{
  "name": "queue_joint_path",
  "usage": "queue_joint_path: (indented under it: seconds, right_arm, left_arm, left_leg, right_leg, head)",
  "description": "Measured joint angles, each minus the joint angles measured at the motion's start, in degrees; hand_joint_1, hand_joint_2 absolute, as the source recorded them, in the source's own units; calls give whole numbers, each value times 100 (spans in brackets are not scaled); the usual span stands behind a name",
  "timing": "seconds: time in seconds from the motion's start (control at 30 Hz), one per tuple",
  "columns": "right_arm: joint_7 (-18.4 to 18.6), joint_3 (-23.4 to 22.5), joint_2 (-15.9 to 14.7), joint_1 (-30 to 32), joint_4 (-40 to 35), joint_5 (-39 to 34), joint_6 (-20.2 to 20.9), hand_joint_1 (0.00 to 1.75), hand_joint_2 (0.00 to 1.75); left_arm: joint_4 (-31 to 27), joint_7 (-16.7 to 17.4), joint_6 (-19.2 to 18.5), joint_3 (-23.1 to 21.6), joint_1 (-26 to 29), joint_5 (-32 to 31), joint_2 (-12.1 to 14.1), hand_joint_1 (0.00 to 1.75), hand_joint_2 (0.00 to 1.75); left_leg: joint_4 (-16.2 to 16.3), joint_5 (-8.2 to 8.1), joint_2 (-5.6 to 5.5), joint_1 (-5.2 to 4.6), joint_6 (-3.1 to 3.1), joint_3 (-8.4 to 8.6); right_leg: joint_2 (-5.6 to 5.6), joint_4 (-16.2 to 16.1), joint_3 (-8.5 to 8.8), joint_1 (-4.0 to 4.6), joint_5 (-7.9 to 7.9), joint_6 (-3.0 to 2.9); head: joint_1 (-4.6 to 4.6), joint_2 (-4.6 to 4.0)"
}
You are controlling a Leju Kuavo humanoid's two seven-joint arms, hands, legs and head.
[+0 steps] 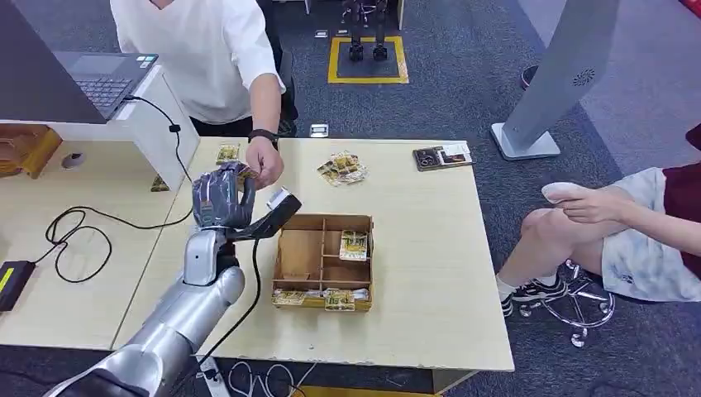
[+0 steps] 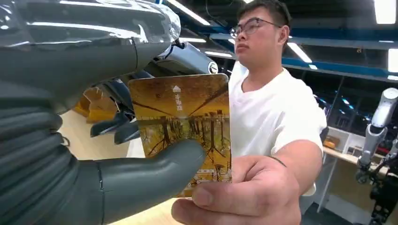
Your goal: Pass the card to the sensor for recognition and then transmit it.
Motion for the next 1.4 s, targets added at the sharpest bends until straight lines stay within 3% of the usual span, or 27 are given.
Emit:
queue_joint_path:
  seconds: [0.03, 0.07, 0.1, 0.13, 0.43, 0.7, 1.03, 1.4]
  right_arm:
    - [0, 0, 0, 0, -2, -2, 0, 0, 175]
    - [0, 0, 0, 0, -4, 0, 0, 0, 175]
    - [0, 0, 0, 1, -4, -2, 2, 0, 175]
    - [0, 0, 0, 1, -4, -2, 2, 0, 175]
    - [2, 0, -7, 2, -11, -6, 2, 0, 175]
    - [-2, 0, -9, 9, -13, -92, -2, 0, 175]
    - [-18, 0, -9, 15, -13, -105, 0, 0, 175]
    - [-35, 0, -9, 23, -13, -105, 2, 0, 175]
  left_arm:
    - [42, 11, -2, -24, 0, -9, 0, 89, 175]
    - [68, 31, -4, -37, 0, -15, -4, 68, 175]
    - [100, 37, -9, -50, -1, -15, -9, 9, 175]
    - [129, 42, -17, -72, -1, -13, -11, 0, 175]
    - [258, 35, 11, -124, 6, 140, -13, 0, 175]
    - [-5, -291, 28, -124, 210, 415, 39, 0, 175]
    - [-956, -1358, 28, 201, 706, 638, 122, 0, 175]
    - [-1611, -2282, 28, 431, 1189, 1021, 221, 0, 175]
  left_leg:
    - [0, 0, 0, 0, 0, 0]
    - [0, 0, 0, 0, 0, 0]
    - [0, 0, 0, 0, 0, 0]
    - [0, 0, 0, 0, 0, 0]
    - [0, 0, 0, 0, 0, -2]
    - [0, 0, -1, 0, 0, -4]
    - [-1, 0, -1, 0, 0, -5]
    - [-1, 0, -1, 0, 0, -5]
  right_leg:
    - [0, 0, 0, 0, 0, 0]
    - [1, 0, -1, 0, 0, 0]
    - [1, 0, -1, 0, 0, 0]
    - [0, 0, -1, 0, 0, 0]
    - [0, 0, -1, 0, 0, 0]
    - [-1, 0, -1, 0, 0, 0]
    - [-1, 0, -1, 0, 0, 0]
    - [-2, 0, -1, 0, -1, 0]
  head:
    - [-2, 0]
    - [0, 0]
    - [-2, 0]
    - [-2, 0]
    - [0, 0]
    - [0, 0]
    - [0, 0]
    - [-2, 0]
